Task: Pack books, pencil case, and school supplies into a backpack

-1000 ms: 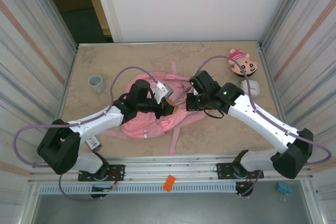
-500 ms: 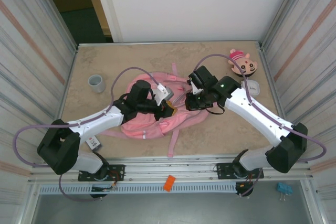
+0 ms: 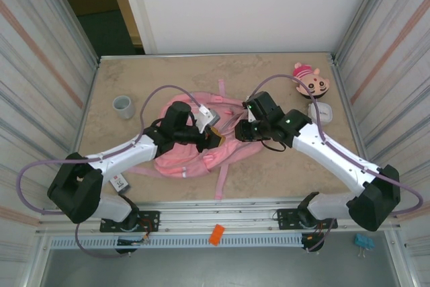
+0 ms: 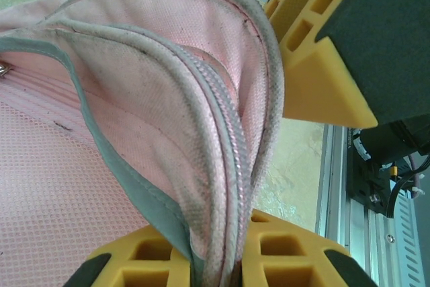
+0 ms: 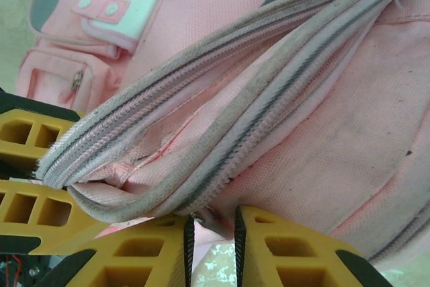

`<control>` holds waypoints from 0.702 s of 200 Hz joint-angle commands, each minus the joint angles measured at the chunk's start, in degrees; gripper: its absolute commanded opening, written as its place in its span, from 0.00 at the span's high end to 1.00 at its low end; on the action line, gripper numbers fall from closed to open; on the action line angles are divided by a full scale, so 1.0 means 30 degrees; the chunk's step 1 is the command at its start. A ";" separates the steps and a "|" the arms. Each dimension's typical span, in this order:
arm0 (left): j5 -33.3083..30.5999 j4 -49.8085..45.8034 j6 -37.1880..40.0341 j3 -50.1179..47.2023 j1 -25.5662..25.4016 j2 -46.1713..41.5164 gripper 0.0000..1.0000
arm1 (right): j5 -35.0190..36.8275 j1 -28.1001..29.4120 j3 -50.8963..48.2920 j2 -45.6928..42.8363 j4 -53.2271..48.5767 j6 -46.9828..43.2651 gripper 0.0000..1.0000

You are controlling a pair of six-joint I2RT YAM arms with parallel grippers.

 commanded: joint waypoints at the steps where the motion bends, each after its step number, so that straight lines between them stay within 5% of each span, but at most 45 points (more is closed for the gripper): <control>1: 0.1966 0.1715 -0.0552 0.0402 -0.0248 -0.0486 0.93 | 0.0933 0.0695 -0.0196 0.0029 0.2120 0.0768 0.75; 73: 0.1769 0.2671 -0.1096 0.0144 -0.0251 -0.0576 0.93 | 0.4559 0.1127 -0.0606 -0.0276 0.1064 0.2716 0.72; 95: 0.1588 0.2567 -0.0935 0.0138 -0.0265 -0.0634 0.88 | 0.4266 0.1083 -0.0619 -0.0497 0.0754 0.2390 0.88; 115: 0.0990 0.1420 0.0028 0.0276 -0.0249 -0.0610 0.65 | 0.2621 0.0751 -0.0234 -0.0831 0.0679 0.1110 1.00; 140: -0.0379 -0.0054 0.0830 0.0228 -0.0251 -0.0908 0.30 | 0.0496 -0.0036 0.1213 -0.0487 -0.1184 -0.0179 1.00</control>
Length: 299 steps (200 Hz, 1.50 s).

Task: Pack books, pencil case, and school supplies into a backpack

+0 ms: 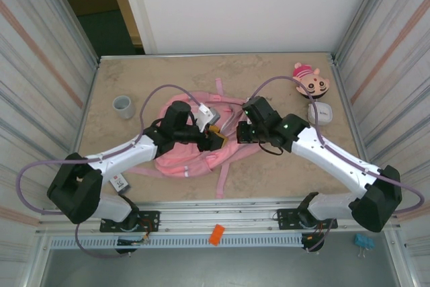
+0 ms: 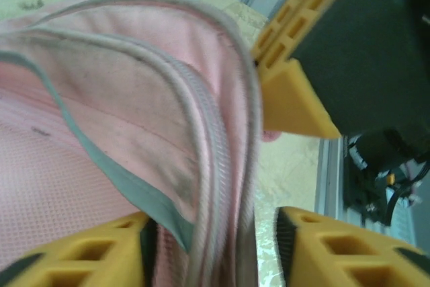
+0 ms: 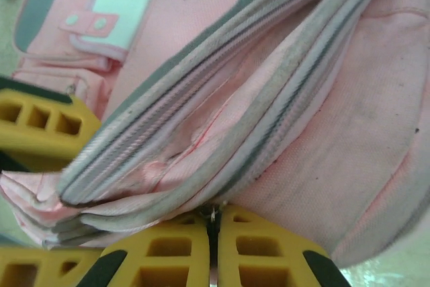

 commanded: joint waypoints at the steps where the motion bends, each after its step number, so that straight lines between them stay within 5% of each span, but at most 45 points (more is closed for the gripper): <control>1: -0.0364 -0.0633 0.0992 0.0234 -0.0111 -0.0877 0.29 | -0.1392 -0.0672 0.1652 -0.0120 -0.1266 -0.1469 1.00; 6: -0.0744 -0.0726 0.0867 0.0133 -0.0117 -0.1063 0.21 | -0.1573 -0.0762 0.1953 0.0007 -0.1746 -0.1649 1.00; 9: -0.1014 -0.0784 0.0748 0.0072 -0.0110 -0.1182 0.05 | -0.1673 -0.0824 0.2089 0.0081 -0.2026 -0.1729 1.00; 13: -0.1464 -0.0841 0.0535 0.0011 -0.0097 -0.1336 0.02 | -0.1770 -0.0894 0.2284 0.0187 -0.2367 -0.1828 1.00; 44: -0.5624 -0.2113 -0.3304 -0.0947 -0.0050 -0.2963 0.01 | -0.3234 -0.1382 0.2735 0.0813 -0.3544 -0.2357 1.00; 73: -1.1097 -0.7658 -0.9040 -0.1036 0.0270 -0.4903 0.01 | -0.3935 -0.1428 0.3041 0.1386 -0.4237 -0.2609 1.00; 118: -1.2826 -1.4045 -1.6097 -0.2037 0.1455 -0.7422 0.01 | -0.3982 -0.0943 0.2936 0.1813 -0.4614 -0.2748 1.00; 152: -1.2699 -1.4793 -1.9371 -0.3730 0.1495 -0.9400 0.03 | -0.4303 -0.0560 0.2669 0.1818 -0.4522 -0.2481 1.00; 194: -1.3264 -1.2449 -1.9965 -0.5794 0.1861 -0.9948 0.10 | -0.4706 0.0264 0.1779 0.1589 -0.3634 -0.1421 1.00; 224: -1.2479 -0.9637 -1.8542 -0.5641 0.3960 -0.7976 0.08 | -0.4649 0.1510 0.1316 0.1562 -0.2504 0.0034 1.00; 254: -1.0769 -0.7280 -1.6128 -0.3556 0.5902 -0.4177 0.07 | -0.4010 0.2609 0.0654 0.1610 -0.1188 0.1595 1.00; 299: -0.8977 -0.5877 -1.4004 0.1278 0.6368 0.1151 0.06 | -0.2806 0.3674 -0.0138 0.2253 0.1680 0.3368 1.00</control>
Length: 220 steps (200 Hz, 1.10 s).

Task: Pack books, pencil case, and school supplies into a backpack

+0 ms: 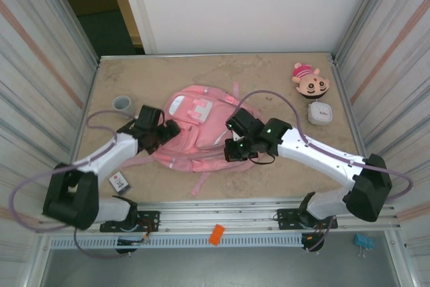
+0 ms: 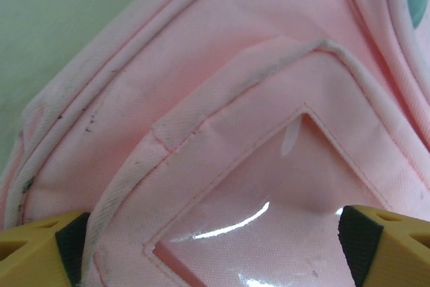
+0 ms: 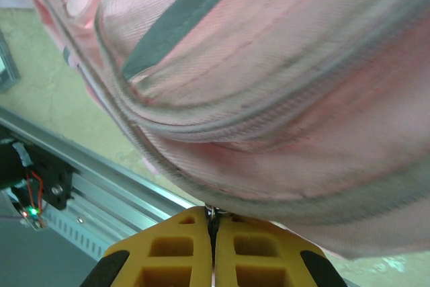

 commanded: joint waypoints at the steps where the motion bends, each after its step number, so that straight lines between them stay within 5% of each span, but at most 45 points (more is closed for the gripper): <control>1: 0.2411 0.2561 0.1342 0.2223 -0.0139 0.1645 0.06 | 0.0647 0.0495 -0.0227 0.0411 0.2907 0.1563 1.00; 23: 0.2932 0.2500 0.0594 0.2907 -0.0448 0.1041 0.06 | 0.1096 0.0798 -0.0325 0.1114 0.4070 0.2037 1.00; 52: 0.2577 0.2566 -0.2836 -0.0016 -0.1785 -0.2505 0.09 | 0.1697 0.1386 0.0054 0.1596 0.4279 0.1878 1.00; 87: -0.0693 0.3622 -0.7305 -0.3954 -0.6174 -0.6502 0.13 | 0.2125 0.1721 -0.0273 0.1385 0.4165 0.1311 1.00; 121: -0.2663 0.6599 -1.0742 -0.6398 -0.9543 -0.6768 0.17 | 0.2529 0.1759 -0.0698 0.0989 0.3791 0.0904 1.00; 178: -0.3237 1.3891 -1.0459 -0.7035 -1.0368 -0.4440 0.18 | 0.3453 0.1992 -0.0653 0.0631 0.2824 0.0686 1.00; 220: -0.4812 1.4776 -0.9990 -0.7795 -1.1484 -0.6098 0.19 | 0.3893 0.1993 -0.0925 0.0416 0.2945 0.0603 1.00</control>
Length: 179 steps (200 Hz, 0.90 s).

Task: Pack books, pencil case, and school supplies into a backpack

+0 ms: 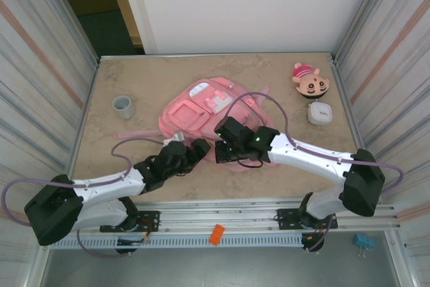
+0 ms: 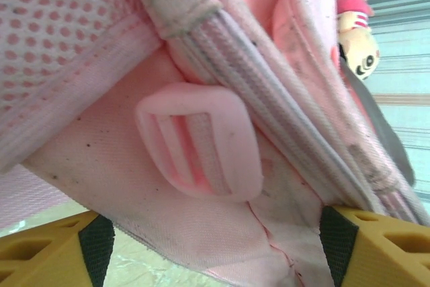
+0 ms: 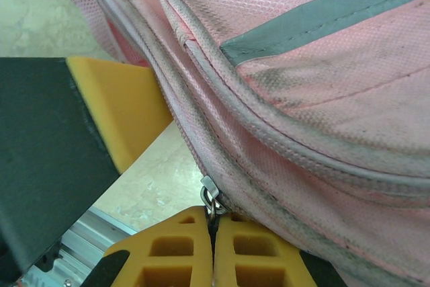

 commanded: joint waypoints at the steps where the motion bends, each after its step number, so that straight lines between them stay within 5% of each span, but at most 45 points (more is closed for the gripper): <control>1: -0.1879 0.2720 0.0059 -0.0432 -0.0626 -0.1538 0.19 | 0.0672 0.0187 -0.0327 -0.0526 -0.0235 -0.0591 1.00; 66: -0.5114 0.1792 0.0651 -0.1859 -0.1151 -0.4888 0.29 | 0.0663 0.0331 -0.0520 -0.0751 0.0612 -0.0880 1.00; 140: -0.2901 0.7934 -0.0229 -0.1927 -0.1151 0.0604 0.35 | 0.1286 0.0587 -0.1089 -0.0992 0.1062 -0.1095 1.00; 179: -0.2391 1.0306 -0.0448 -0.1451 -0.1155 0.2987 0.55 | 0.1540 0.0772 -0.1137 -0.1056 0.0827 -0.1155 1.00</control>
